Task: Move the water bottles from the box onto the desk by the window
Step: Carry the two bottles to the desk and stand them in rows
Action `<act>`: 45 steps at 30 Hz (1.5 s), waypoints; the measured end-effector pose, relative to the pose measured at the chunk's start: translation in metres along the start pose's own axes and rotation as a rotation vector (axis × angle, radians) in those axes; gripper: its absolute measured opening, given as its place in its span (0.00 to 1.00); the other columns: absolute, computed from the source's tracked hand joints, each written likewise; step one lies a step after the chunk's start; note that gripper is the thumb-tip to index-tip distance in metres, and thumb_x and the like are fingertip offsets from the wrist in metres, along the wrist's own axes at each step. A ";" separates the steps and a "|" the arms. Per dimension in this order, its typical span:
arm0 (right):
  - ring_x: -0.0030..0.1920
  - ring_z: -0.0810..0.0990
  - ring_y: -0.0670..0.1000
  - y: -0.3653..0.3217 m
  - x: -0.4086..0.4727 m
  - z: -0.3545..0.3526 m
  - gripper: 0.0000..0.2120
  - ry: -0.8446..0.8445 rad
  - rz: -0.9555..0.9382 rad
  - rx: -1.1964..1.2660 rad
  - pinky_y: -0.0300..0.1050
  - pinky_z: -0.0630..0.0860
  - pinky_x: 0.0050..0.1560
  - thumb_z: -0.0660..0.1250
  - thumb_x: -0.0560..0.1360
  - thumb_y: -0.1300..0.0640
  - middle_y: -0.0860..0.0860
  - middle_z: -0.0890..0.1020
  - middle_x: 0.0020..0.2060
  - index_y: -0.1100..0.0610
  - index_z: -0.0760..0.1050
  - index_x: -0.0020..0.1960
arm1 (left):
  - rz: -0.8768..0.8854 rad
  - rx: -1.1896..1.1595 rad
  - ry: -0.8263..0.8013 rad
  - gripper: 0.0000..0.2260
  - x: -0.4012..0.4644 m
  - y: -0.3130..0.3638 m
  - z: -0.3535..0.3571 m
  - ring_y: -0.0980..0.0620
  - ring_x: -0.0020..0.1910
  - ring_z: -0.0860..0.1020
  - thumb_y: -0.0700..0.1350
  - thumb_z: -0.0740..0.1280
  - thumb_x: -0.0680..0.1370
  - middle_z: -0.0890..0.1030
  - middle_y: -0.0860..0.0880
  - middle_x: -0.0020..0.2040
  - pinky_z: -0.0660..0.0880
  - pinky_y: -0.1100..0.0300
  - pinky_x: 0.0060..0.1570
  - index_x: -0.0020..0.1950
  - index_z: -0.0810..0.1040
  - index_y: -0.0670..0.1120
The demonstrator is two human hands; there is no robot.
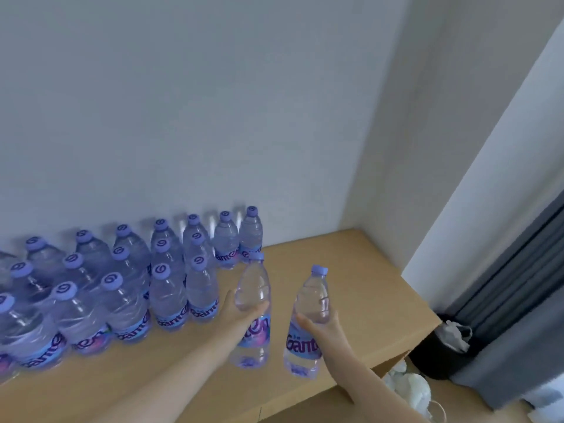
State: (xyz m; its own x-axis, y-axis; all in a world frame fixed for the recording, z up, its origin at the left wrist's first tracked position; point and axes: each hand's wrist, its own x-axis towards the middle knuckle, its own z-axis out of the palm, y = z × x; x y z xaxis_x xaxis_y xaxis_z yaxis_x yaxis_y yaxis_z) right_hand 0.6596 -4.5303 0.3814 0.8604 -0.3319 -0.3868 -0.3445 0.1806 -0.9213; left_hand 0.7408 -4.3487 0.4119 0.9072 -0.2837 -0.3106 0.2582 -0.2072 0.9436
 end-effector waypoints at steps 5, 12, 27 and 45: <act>0.55 0.83 0.52 -0.020 0.053 0.012 0.39 -0.210 -0.041 -0.099 0.56 0.79 0.58 0.80 0.59 0.46 0.53 0.82 0.57 0.52 0.68 0.64 | -0.030 -0.096 0.029 0.22 0.040 -0.001 -0.005 0.57 0.53 0.78 0.47 0.76 0.65 0.79 0.53 0.52 0.71 0.65 0.43 0.53 0.69 0.56; 0.59 0.75 0.48 -0.047 0.104 0.027 0.37 -0.226 -0.047 -0.372 0.50 0.75 0.61 0.75 0.54 0.43 0.46 0.69 0.58 0.41 0.68 0.61 | -0.049 -0.093 0.052 0.33 0.079 -0.019 -0.012 0.55 0.57 0.78 0.43 0.78 0.59 0.77 0.51 0.59 0.75 0.59 0.54 0.60 0.69 0.56; 0.45 0.79 0.40 -0.055 0.166 0.035 0.21 -0.272 -0.187 -0.410 0.34 0.76 0.39 0.76 0.65 0.64 0.48 0.79 0.50 0.48 0.73 0.52 | 0.047 -0.063 0.372 0.31 0.104 -0.009 0.018 0.59 0.55 0.79 0.46 0.74 0.55 0.81 0.55 0.55 0.74 0.65 0.52 0.56 0.72 0.60; 0.52 0.73 0.46 -0.053 0.205 0.046 0.27 -0.365 -0.323 -0.530 0.33 0.73 0.41 0.77 0.66 0.58 0.45 0.71 0.52 0.44 0.67 0.56 | -0.157 -0.050 0.662 0.12 0.151 -0.030 0.035 0.47 0.54 0.78 0.41 0.71 0.75 0.81 0.50 0.49 0.69 0.60 0.50 0.57 0.76 0.45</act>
State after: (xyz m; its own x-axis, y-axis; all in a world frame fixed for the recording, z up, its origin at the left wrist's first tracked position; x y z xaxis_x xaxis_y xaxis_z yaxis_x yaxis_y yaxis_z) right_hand 0.8721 -4.5652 0.3530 0.9889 0.0547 -0.1382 -0.1074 -0.3792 -0.9191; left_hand 0.8585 -4.4179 0.3331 0.8654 0.3824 -0.3238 0.4041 -0.1507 0.9022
